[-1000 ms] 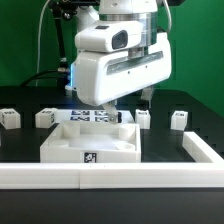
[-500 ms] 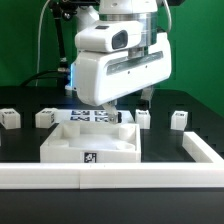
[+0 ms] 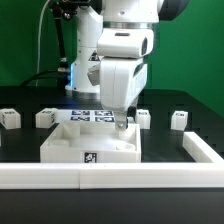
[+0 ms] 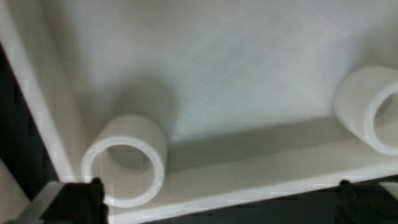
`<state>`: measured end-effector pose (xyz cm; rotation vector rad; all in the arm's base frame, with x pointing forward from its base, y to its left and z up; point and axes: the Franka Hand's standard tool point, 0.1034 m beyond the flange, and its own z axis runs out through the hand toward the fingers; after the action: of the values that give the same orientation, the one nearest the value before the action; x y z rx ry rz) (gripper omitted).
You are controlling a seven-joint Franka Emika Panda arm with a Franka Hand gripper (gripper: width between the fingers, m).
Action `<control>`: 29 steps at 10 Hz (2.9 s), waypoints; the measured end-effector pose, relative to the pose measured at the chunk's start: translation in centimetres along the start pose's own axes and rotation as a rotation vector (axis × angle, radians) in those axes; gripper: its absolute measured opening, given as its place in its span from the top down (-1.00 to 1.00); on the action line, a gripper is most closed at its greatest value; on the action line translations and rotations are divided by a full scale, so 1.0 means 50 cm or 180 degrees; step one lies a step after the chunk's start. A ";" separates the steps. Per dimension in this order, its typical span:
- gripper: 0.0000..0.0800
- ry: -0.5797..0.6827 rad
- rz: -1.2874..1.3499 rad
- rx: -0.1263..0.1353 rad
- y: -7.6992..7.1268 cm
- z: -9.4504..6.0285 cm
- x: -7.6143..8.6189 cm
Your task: Assemble one leg
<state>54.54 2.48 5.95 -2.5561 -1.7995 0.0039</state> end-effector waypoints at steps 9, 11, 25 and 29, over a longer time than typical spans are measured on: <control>-0.62 -0.0059 -0.0842 -0.0159 -0.019 -0.007 -0.054; -0.62 -0.0059 -0.0768 -0.0145 -0.024 -0.002 -0.054; -0.36 -0.0023 -0.0617 0.0065 -0.198 0.102 -0.103; 0.44 -0.0023 -0.0615 0.0066 -0.198 0.102 -0.104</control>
Offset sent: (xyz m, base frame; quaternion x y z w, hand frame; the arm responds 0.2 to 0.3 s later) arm -0.0245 -0.0062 0.0067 -0.0442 0.0067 -0.1950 0.9798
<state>43.40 0.98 0.95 -2.3607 -2.0294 0.0292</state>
